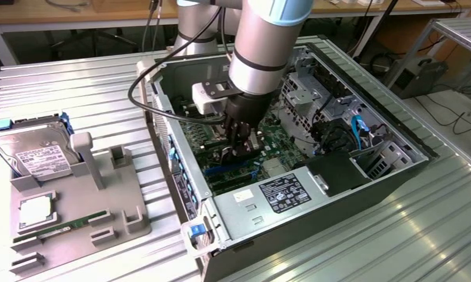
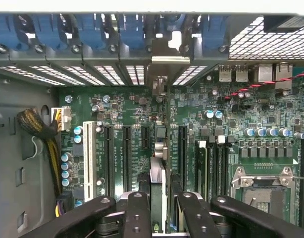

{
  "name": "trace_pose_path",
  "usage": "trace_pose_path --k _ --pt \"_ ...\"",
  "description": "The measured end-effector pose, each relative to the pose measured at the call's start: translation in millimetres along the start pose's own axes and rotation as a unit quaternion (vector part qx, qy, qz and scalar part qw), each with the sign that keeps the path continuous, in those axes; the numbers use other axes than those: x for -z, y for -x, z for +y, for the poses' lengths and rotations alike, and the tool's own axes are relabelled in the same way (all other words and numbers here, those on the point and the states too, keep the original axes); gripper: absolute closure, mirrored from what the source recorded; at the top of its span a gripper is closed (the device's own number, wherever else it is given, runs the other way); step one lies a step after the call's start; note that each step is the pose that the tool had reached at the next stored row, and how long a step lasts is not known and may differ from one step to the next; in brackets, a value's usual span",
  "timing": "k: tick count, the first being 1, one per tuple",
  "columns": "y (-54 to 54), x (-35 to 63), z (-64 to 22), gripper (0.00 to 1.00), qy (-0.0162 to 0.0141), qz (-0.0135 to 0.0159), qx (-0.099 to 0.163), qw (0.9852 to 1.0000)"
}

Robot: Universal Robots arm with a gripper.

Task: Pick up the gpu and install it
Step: 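Insert the gpu into the slot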

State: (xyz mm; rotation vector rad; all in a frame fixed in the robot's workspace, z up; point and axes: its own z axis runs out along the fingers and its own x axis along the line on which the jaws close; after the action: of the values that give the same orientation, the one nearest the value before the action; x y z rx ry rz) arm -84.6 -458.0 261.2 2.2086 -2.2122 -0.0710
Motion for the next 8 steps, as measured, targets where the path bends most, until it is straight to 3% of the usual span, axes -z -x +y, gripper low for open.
trace_pose_path --k 4,8 --pt "0.1 -0.1 0.0 0.74 0.0007 -0.0025 0.000 1.0000" --pt "0.0 -1.2 0.0 0.74 0.0050 -0.0024 0.000 1.0000"
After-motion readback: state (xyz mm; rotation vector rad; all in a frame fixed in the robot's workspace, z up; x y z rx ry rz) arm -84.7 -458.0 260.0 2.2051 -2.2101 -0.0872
